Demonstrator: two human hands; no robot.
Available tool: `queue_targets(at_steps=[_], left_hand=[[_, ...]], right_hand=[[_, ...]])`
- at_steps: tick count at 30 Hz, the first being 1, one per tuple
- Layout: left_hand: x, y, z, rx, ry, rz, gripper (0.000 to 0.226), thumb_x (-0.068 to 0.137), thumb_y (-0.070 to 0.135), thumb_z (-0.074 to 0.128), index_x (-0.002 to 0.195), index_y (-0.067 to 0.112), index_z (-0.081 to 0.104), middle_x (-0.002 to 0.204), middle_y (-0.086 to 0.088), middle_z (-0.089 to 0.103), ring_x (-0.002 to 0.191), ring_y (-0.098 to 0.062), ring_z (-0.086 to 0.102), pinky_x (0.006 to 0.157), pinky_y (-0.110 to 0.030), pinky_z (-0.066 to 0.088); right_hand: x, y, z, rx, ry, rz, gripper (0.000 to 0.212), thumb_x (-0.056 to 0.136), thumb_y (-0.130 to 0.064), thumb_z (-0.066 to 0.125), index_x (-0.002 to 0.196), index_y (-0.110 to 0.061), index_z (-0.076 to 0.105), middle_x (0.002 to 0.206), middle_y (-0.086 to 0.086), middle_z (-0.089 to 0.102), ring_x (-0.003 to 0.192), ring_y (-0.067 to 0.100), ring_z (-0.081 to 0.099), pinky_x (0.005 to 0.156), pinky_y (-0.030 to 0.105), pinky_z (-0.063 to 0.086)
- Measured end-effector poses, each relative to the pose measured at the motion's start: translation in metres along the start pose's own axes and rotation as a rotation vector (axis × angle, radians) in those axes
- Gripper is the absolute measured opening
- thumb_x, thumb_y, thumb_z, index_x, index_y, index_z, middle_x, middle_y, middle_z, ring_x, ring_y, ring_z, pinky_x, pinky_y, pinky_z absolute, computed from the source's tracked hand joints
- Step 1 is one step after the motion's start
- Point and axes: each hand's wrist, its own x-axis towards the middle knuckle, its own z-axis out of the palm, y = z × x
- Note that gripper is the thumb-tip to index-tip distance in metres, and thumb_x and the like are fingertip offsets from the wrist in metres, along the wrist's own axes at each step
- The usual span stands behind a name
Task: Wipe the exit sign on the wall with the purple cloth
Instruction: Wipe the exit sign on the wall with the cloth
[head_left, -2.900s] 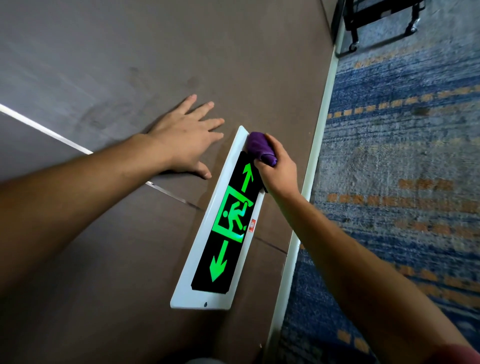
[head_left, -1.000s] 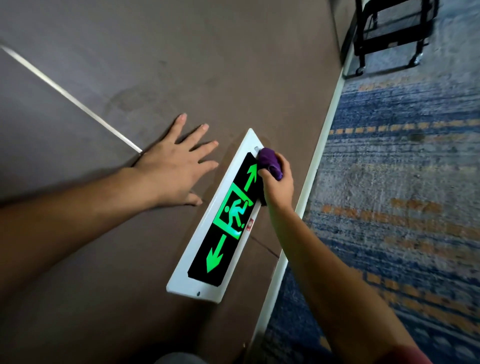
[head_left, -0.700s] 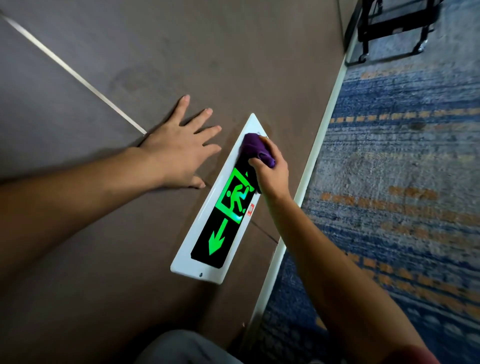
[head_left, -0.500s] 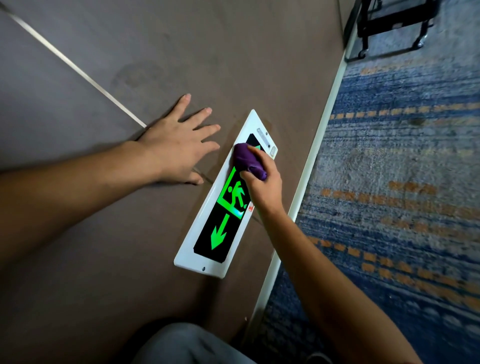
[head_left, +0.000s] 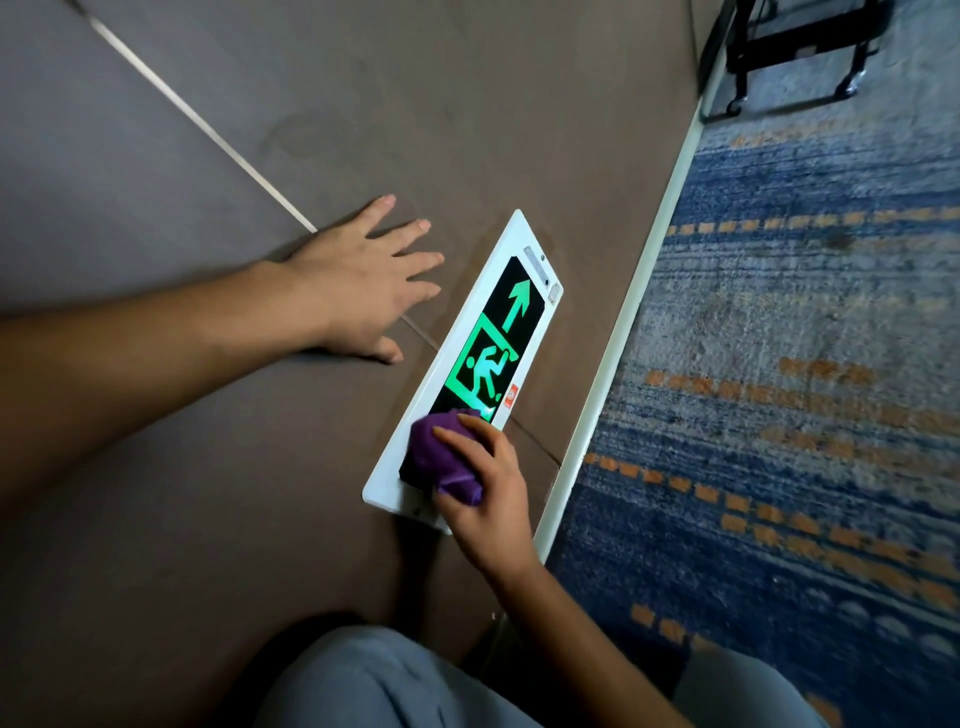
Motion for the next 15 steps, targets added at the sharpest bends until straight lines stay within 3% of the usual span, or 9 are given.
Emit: queue_targets(at_steps=[6,10,15], left_hand=[[-0.009,0.009,0.004,0.041,0.021,-0.01,0.094,0.091,0.078,0.035,0.163,0.021,0.011,0.172,-0.003,0.004,0.158,-0.031,-0.005,0.124,-0.061,0.0],[-0.009,0.008,0.005,0.071,0.01,-0.004,0.096,0.09,0.079,0.034,0.163,0.02,0.011,0.172,-0.003,0.005,0.158,-0.031,-0.003,0.124,-0.061,0.0],[-0.007,0.009,0.006,0.103,0.036,-0.003,0.098,0.09,0.08,0.032,0.162,0.018,0.01,0.172,-0.005,0.006,0.158,-0.033,-0.001,0.123,-0.062,0.001]], right_hand=[[-0.023,0.006,0.003,-0.111,-0.076,-0.065,0.064,0.071,-0.028,0.074,0.134,-0.031,0.065,0.144,-0.011,0.044,0.137,0.017,0.044,0.117,0.018,0.029],[-0.038,0.019,0.005,-0.129,-0.084,-0.054,0.061,0.07,-0.029,0.072,0.131,-0.033,0.066,0.145,-0.003,0.048,0.138,0.016,0.044,0.118,0.019,0.029],[-0.044,0.041,-0.008,-0.18,-0.108,0.035,0.055,0.07,-0.027,0.073,0.125,-0.03,0.07,0.138,-0.006,0.051,0.132,0.014,0.045,0.116,0.021,0.034]])
